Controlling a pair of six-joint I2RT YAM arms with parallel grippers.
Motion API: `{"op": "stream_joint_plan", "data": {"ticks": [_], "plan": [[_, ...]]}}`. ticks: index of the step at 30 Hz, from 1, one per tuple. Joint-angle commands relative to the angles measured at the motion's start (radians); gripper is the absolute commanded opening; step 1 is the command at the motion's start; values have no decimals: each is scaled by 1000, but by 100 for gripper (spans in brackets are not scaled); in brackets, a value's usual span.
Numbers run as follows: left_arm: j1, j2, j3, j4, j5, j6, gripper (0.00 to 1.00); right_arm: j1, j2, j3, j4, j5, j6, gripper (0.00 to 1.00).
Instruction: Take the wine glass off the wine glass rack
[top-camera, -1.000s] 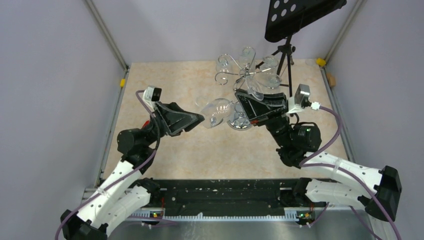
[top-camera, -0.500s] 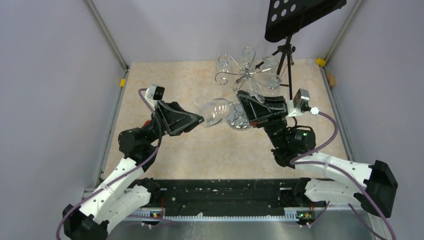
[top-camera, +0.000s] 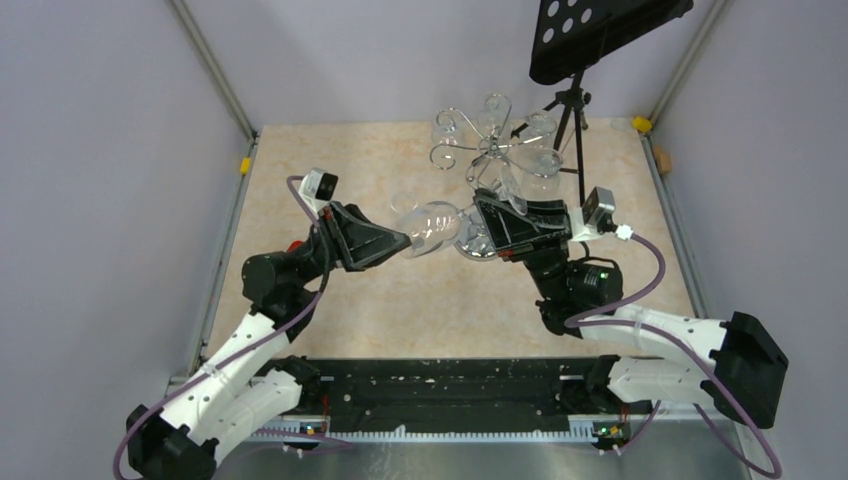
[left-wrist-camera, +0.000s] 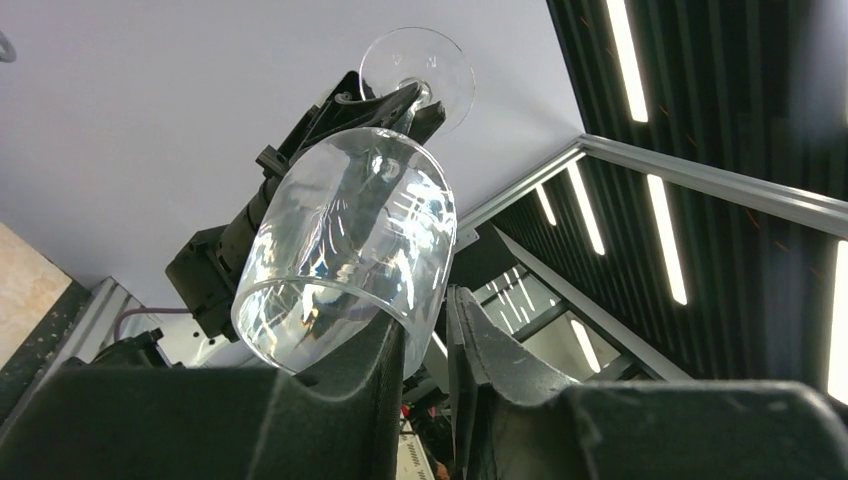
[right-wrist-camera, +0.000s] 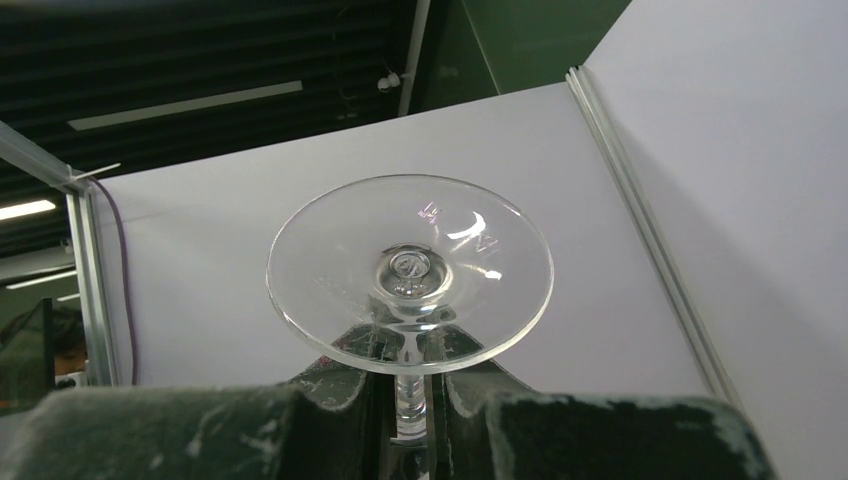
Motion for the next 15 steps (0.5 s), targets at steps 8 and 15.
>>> {"op": "stream_joint_plan", "data": {"ticks": [8, 15], "plan": [[3, -33, 59, 23, -5, 78, 23, -5, 25, -25, 26, -56, 14, 0], [2, -30, 64, 43, -17, 85, 2, -4, 41, -27, 32, -51, 41, 0]]}}
